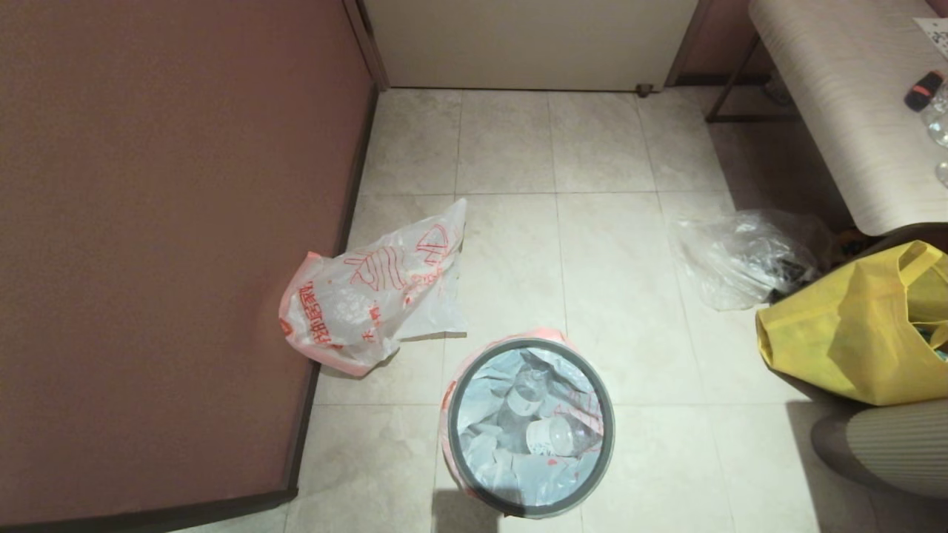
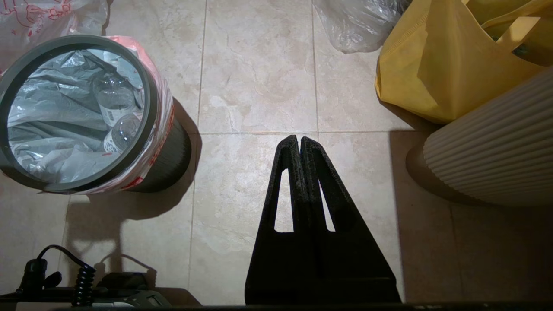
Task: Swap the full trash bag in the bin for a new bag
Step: Place the trash can ring on the floor
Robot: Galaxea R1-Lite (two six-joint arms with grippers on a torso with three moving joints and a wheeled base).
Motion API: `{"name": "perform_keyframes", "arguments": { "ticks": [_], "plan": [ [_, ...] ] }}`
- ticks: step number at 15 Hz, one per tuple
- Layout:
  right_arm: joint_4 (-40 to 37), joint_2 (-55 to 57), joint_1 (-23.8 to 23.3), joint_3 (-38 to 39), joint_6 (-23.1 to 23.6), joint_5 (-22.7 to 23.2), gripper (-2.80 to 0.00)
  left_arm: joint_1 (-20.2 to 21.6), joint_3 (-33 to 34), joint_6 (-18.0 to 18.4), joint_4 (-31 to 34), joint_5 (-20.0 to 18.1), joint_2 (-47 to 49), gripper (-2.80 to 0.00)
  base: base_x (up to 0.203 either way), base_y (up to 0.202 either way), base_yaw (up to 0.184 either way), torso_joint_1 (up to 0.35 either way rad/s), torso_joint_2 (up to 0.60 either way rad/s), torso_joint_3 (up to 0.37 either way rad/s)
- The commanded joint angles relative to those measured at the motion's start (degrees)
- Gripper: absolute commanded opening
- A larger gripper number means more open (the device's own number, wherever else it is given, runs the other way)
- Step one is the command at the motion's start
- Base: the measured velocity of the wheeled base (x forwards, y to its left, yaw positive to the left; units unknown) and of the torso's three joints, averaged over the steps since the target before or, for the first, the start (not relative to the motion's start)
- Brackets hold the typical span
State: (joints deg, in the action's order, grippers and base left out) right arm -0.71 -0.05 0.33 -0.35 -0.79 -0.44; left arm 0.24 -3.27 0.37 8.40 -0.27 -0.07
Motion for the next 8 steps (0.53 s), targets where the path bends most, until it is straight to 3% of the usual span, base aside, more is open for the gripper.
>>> {"name": "perform_keyframes", "arguments": {
  "ticks": [1, 8],
  "plan": [
    [0.00, 0.05, 0.02, 0.00, 0.00, 0.00, -2.80, 0.02, 0.02, 0.07, 0.04, 0.00, 0.07, -2.80, 0.000, 0.000, 0.000, 0.000, 0.00, 0.000],
    [-0.61, 0.05, 0.02, -0.29, 0.69, 0.06, -2.80, 0.02, 0.02, -0.01, 0.04, 0.00, 0.07, -2.80, 0.000, 0.000, 0.000, 0.000, 0.00, 0.000]
  ]
}}
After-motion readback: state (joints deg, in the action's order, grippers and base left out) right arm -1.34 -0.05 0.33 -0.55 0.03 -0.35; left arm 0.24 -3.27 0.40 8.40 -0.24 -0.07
